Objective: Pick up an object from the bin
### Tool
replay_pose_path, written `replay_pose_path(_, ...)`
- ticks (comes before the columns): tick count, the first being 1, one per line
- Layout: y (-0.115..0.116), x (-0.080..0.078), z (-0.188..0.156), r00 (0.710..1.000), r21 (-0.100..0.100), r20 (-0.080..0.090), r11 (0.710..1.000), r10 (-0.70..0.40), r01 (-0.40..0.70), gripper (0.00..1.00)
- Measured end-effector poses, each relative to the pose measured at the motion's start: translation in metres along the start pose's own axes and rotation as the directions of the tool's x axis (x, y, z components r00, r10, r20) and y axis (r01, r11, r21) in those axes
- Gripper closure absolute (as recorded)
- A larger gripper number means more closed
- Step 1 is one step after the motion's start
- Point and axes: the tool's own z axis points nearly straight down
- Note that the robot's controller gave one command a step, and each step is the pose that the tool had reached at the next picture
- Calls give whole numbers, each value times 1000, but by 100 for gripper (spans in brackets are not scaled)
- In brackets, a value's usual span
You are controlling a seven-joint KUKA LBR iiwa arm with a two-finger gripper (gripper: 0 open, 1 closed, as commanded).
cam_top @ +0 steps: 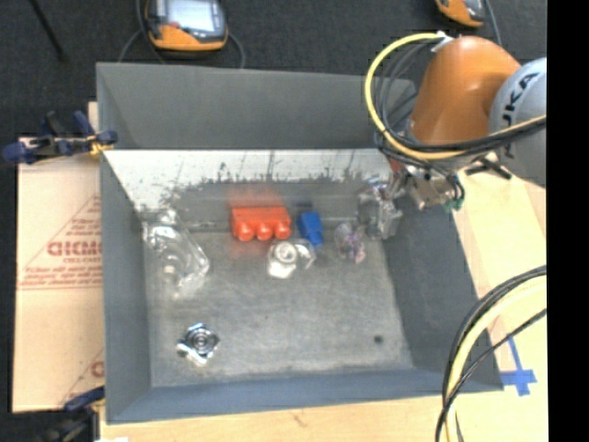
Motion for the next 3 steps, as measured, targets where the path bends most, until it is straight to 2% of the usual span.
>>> replay_pose_path(1,0,0,0,1000,0,0,1000,0,0,100)
replay_pose_path(2,6,0,-140,999,6,7,999,-46,46,100)
replay_pose_path(3,-4,86,-122,930,2,-5,930,369,-369,100)
